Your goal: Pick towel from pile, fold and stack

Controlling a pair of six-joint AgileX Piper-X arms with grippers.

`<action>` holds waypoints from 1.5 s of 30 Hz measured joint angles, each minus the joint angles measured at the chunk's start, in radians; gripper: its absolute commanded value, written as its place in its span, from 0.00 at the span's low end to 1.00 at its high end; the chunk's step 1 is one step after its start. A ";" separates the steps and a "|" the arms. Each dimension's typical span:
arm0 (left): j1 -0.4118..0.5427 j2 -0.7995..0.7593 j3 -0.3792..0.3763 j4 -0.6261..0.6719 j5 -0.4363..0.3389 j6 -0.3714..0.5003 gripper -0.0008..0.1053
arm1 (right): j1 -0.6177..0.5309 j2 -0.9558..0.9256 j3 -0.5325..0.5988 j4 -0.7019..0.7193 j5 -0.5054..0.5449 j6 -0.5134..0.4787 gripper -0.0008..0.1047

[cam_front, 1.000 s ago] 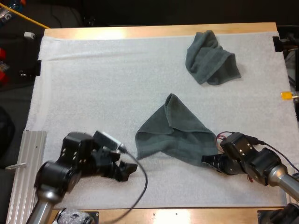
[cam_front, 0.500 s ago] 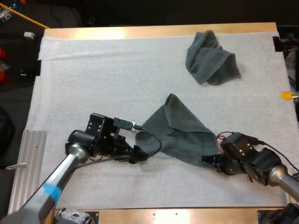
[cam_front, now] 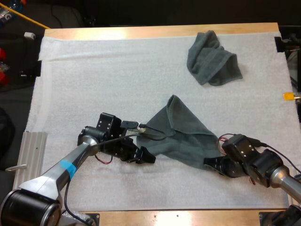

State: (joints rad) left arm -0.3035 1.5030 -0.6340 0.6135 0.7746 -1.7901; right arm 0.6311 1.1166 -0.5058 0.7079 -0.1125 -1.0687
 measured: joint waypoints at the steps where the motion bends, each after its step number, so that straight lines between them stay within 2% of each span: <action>1: 0.000 0.000 0.000 0.000 0.003 -0.005 0.56 | 0.000 0.000 0.000 0.000 0.000 0.000 0.01; 5: 0.000 0.000 0.000 0.002 0.003 -0.006 0.40 | 0.000 0.000 0.000 0.000 0.000 0.000 0.01; 7: 0.000 0.000 0.000 0.011 0.003 -0.006 0.26 | 0.000 0.000 0.000 0.000 0.000 0.000 0.01; 8: 0.000 0.000 0.000 0.013 0.003 -0.006 0.24 | 0.000 0.000 0.000 0.000 0.000 0.000 0.01; 10: 0.000 0.000 0.000 0.015 0.003 -0.006 0.05 | 0.000 0.000 0.000 0.000 0.000 0.000 0.01; 11: 0.000 0.000 0.000 0.018 0.003 -0.006 0.01 | 0.000 0.000 0.000 0.000 0.000 0.000 0.01; 14: 0.000 -0.002 0.000 0.045 0.004 -0.006 0.01 | 0.000 0.000 0.000 0.000 -0.009 0.000 0.01; 17: 0.000 -0.032 0.000 0.101 0.004 0.016 0.01 | 0.000 0.000 -0.002 0.005 -0.066 -0.014 0.01; 24: 0.000 -0.258 -0.027 0.263 0.004 0.073 0.01 | 0.000 -0.019 -0.077 0.014 -0.088 -0.021 0.01; 28: 0.000 -0.402 -0.102 0.361 0.004 0.078 0.01 | 0.000 -0.071 -0.153 0.018 -0.085 -0.022 0.01; 33: 0.000 -0.530 -0.229 0.469 0.004 0.080 0.01 | 0.000 -0.158 -0.275 0.093 -0.077 -0.029 0.01; 40: 0.000 -0.602 -0.358 0.595 0.004 0.065 0.01 | 0.000 -0.258 -0.463 0.282 -0.038 -0.106 0.01; 45: 0.000 -0.632 -0.452 0.696 0.004 0.062 0.01 | 0.000 -0.298 -0.563 0.392 -0.047 -0.117 0.01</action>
State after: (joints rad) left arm -0.3035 0.8706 -1.0855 1.3094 0.7788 -1.7279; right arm 0.6311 0.8182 -1.0691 1.0998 -0.1594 -1.1855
